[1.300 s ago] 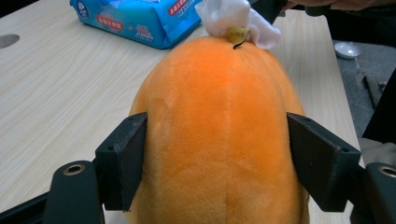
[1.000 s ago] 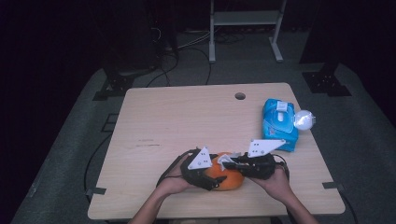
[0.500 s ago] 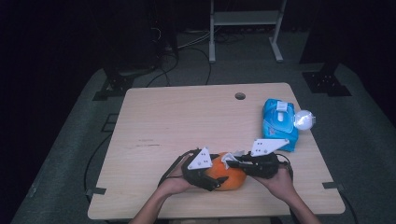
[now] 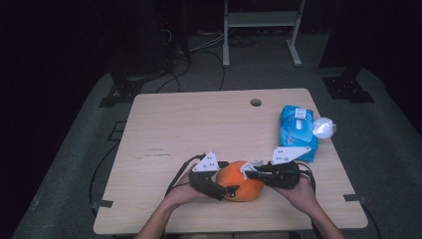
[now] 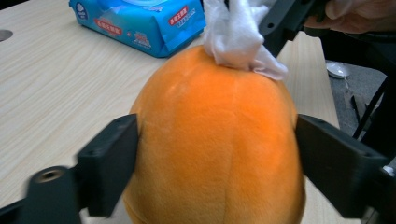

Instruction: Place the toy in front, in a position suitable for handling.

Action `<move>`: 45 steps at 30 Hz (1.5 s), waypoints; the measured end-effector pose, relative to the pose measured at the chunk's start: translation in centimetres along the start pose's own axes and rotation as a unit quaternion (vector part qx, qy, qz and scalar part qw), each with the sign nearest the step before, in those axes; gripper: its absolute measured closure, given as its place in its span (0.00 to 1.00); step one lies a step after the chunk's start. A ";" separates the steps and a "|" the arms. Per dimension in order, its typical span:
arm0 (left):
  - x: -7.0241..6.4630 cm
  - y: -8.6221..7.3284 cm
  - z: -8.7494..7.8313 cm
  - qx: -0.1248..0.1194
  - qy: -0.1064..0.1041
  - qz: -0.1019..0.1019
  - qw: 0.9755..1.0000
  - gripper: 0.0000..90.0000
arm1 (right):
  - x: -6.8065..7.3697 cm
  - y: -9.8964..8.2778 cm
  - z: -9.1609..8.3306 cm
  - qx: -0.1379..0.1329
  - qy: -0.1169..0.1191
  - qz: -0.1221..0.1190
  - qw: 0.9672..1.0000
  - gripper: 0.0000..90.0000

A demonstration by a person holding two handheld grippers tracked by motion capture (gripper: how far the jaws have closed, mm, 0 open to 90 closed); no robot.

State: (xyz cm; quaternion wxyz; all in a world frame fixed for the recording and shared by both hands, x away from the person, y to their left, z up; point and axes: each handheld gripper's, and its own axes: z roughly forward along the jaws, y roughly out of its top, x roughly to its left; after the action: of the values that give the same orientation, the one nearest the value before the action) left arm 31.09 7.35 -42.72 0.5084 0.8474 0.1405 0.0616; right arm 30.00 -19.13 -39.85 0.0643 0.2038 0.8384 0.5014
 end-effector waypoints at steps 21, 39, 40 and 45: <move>-0.4 0.5 0.4 0.004 0.009 -0.005 1.000 0.18 | 0.9 0.8 0.3 0.003 0.007 -0.021 1.000 0.91; -2.4 1.3 0.7 0.027 0.016 0.060 0.998 0.30 | 1.8 1.7 0.0 0.005 0.005 -0.031 0.999 0.91; -2.3 1.2 0.6 0.027 0.015 0.057 0.998 0.30 | 1.4 1.5 -0.3 0.004 0.005 -0.025 1.000 0.91; -2.0 1.0 0.6 0.023 0.006 0.051 0.998 0.30 | 0.5 0.6 -0.9 0.000 0.006 -0.005 1.000 0.91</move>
State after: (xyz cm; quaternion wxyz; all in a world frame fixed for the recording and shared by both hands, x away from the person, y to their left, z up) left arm 29.47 5.81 -42.08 0.4839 0.8647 0.1012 0.0895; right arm 29.48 -19.40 -38.85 0.0613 0.1969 0.8399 0.5021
